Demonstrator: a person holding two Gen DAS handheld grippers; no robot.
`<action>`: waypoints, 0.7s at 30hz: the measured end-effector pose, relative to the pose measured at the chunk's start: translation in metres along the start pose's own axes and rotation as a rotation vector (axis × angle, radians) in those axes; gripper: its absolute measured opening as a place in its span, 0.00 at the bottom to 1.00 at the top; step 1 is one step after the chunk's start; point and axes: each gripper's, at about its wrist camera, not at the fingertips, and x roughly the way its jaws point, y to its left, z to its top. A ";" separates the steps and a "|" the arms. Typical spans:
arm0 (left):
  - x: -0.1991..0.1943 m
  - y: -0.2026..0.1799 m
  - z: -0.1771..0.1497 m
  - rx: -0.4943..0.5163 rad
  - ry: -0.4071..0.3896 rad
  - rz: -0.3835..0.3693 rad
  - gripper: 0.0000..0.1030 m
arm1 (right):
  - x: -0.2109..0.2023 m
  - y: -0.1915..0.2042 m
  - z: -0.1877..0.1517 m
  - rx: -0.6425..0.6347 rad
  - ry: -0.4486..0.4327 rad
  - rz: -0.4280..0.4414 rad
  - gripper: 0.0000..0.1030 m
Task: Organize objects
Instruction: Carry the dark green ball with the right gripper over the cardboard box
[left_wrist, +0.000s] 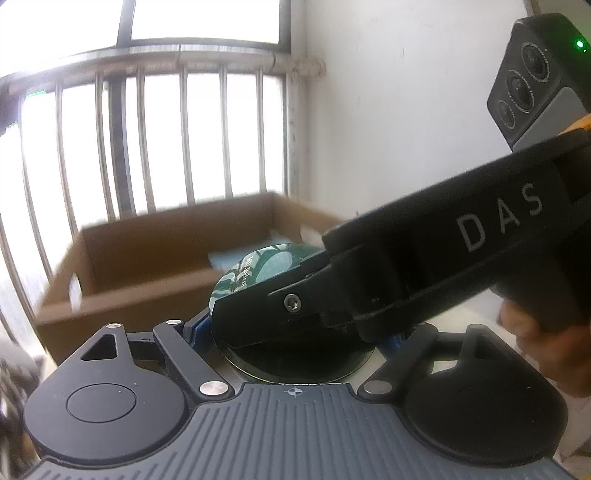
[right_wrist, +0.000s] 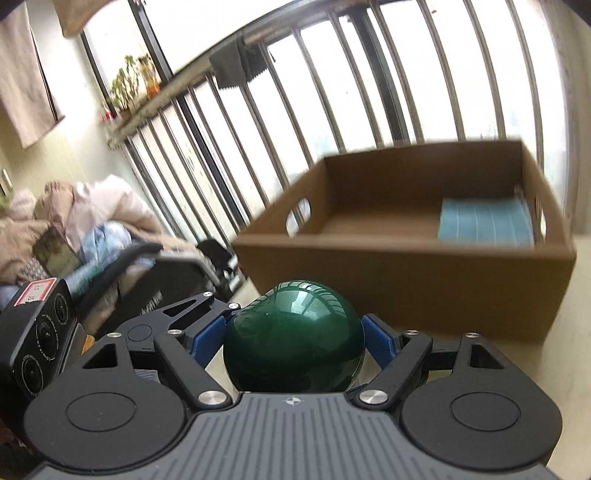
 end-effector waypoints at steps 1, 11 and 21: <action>0.002 0.006 0.015 0.012 -0.009 0.003 0.80 | -0.001 -0.001 0.009 0.000 -0.010 0.003 0.81; 0.075 0.042 0.070 0.050 0.047 -0.061 0.80 | 0.024 -0.050 0.095 0.067 0.019 -0.029 0.80; 0.168 0.070 0.070 -0.080 0.326 -0.215 0.79 | 0.095 -0.156 0.115 0.311 0.217 -0.046 0.68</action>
